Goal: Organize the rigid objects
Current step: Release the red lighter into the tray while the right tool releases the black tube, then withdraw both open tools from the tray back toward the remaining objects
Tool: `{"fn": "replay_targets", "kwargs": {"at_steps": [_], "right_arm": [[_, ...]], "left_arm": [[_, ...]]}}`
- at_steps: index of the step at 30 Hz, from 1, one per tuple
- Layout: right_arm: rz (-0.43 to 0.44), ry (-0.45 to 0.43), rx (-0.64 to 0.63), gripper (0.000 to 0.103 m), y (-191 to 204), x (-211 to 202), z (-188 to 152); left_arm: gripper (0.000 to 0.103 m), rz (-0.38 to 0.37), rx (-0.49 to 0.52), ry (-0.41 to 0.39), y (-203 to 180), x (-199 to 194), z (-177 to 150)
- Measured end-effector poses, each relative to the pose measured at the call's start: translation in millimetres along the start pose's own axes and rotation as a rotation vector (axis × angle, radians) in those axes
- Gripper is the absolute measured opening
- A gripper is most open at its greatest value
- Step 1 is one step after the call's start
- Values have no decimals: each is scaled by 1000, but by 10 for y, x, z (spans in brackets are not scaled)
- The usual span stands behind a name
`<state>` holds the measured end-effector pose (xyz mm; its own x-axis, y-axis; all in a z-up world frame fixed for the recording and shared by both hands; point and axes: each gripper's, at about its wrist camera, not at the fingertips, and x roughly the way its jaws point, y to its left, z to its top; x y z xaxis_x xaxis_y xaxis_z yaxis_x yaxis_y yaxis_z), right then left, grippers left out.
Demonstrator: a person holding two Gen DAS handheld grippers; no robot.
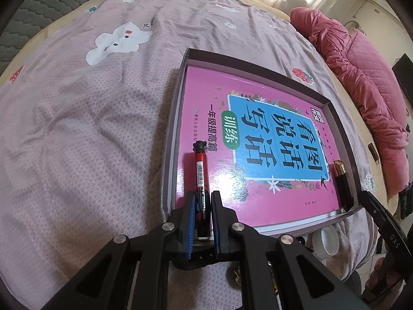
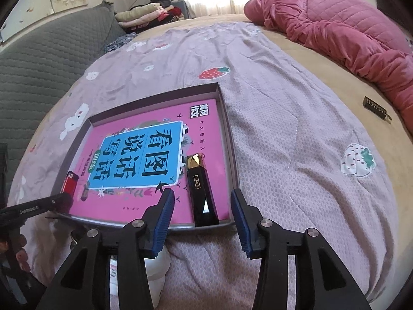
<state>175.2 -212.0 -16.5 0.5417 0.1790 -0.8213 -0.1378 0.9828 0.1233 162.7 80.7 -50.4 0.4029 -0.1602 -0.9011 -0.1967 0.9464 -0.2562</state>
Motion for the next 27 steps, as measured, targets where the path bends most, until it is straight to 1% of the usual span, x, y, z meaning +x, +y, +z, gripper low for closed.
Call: {"fn": "replay_targets", "kwargs": {"at_steps": [8, 12, 17, 19, 21, 24, 27], "right_arm": [[7, -7, -4, 47, 42, -76, -10], [8, -15, -3, 47, 58, -119, -3], [8, -23, -4, 48, 63, -172, 6], [6, -26, -4, 48, 61, -192, 9], [3, -27, -5, 50, 58, -211, 3], [1, -31, -3, 54, 44, -231, -7], [0, -35, -2, 54, 41, -263, -5]], "left_arm": [[13, -9, -2, 2, 21, -44, -9], [15, -19, -2, -1, 24, -80, -21], [16, -14, 7, -11, 9, -145, -54], [20, -7, 9, -18, 11, -178, -64], [30, -11, 7, -27, 28, -217, -71], [32, -18, 10, -30, 33, -253, -80], [32, -15, 18, -35, 19, -286, -93]]}}
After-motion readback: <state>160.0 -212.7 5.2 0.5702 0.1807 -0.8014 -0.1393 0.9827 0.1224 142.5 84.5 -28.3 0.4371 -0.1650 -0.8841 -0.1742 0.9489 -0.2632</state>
